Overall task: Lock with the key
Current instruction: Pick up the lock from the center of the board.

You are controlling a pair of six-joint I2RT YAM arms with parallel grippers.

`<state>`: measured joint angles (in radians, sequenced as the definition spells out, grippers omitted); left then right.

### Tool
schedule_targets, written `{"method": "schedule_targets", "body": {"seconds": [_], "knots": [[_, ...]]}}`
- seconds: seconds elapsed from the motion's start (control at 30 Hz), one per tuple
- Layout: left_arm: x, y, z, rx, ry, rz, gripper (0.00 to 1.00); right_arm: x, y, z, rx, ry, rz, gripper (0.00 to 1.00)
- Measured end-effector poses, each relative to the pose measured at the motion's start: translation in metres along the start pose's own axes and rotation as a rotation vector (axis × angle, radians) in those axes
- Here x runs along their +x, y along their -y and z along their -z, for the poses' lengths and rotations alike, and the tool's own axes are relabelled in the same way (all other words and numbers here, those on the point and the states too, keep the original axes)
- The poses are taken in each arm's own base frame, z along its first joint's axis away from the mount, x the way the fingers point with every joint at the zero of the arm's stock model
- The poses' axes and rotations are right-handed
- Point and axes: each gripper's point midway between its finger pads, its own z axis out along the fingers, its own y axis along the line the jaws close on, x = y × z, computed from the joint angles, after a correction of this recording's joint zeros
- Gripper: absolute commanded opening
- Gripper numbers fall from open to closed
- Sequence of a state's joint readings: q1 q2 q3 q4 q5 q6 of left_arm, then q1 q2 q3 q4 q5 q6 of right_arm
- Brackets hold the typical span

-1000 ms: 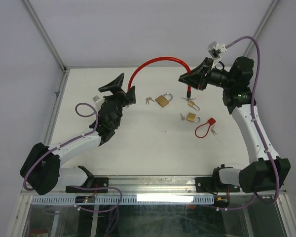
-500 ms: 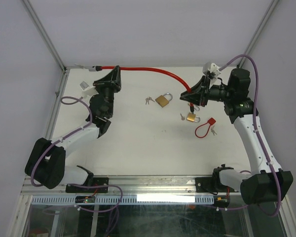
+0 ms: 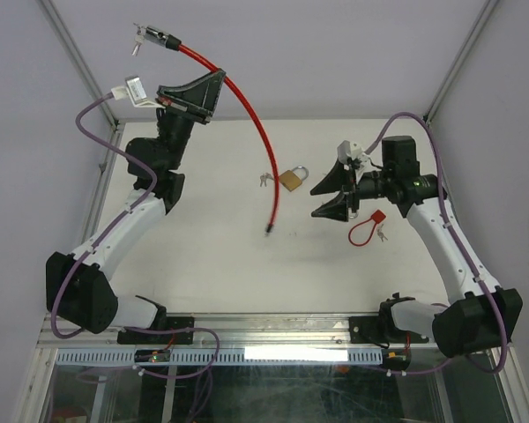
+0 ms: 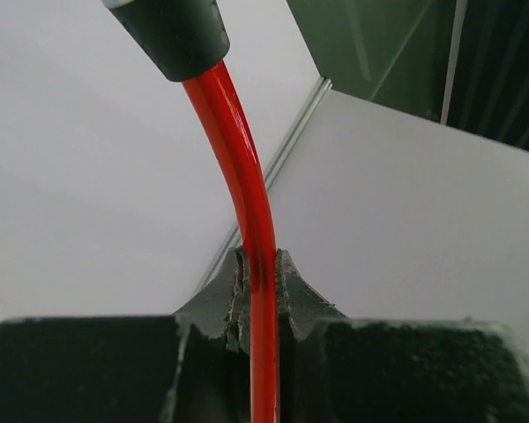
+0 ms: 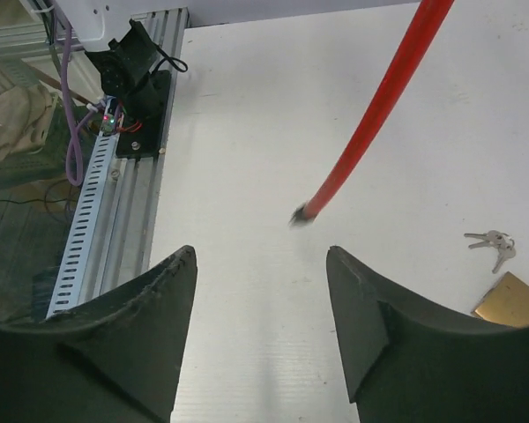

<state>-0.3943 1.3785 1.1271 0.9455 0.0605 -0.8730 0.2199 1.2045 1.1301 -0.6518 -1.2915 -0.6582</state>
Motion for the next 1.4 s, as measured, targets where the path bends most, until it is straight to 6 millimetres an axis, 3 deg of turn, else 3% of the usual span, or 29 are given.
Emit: {"method": "schedule_targets", "body": {"seconds": [0.17, 0.33, 0.47, 0.57, 0.63, 0.77, 0.93, 1.1, 1.4], "knots": [[-0.004, 0.028, -0.007, 0.095, -0.066, -0.144, 0.00, -0.025, -0.001, 0.004, 0.005, 0.014, 0.062, 0.71], [0.006, 0.046, -0.010, 0.180, -0.170, -0.228, 0.00, -0.065, 0.000, 0.009, 0.031, 0.054, 0.069, 0.86], [0.026, 0.054, 0.000, 0.265, -0.286, -0.269, 0.00, -0.129, 0.000, 0.017, 0.064, 0.129, 0.125, 0.97], [0.044, 0.054, 0.012, 0.313, -0.377, -0.279, 0.00, -0.183, -0.002, 0.024, 0.065, 0.194, 0.187, 0.99], [0.055, 0.054, 0.022, 0.351, -0.434, -0.284, 0.00, -0.205, -0.003, 0.025, 0.051, 0.231, 0.202, 0.99], [0.075, 0.051, 0.041, 0.405, -0.532, -0.280, 0.00, -0.217, 0.002, 0.012, -0.003, 0.268, 0.122, 0.99], [0.087, 0.059, 0.052, 0.475, -0.588, -0.284, 0.00, -0.208, 0.013, -0.023, -0.073, 0.264, -0.013, 0.99], [0.105, 0.067, 0.062, 0.521, -0.639, -0.296, 0.00, -0.212, 0.027, -0.048, -0.068, 0.268, -0.066, 0.92], [0.130, 0.060, 0.069, 0.525, -0.725, -0.311, 0.00, -0.241, 0.044, -0.048, 0.008, 0.319, -0.035, 0.59]]}}
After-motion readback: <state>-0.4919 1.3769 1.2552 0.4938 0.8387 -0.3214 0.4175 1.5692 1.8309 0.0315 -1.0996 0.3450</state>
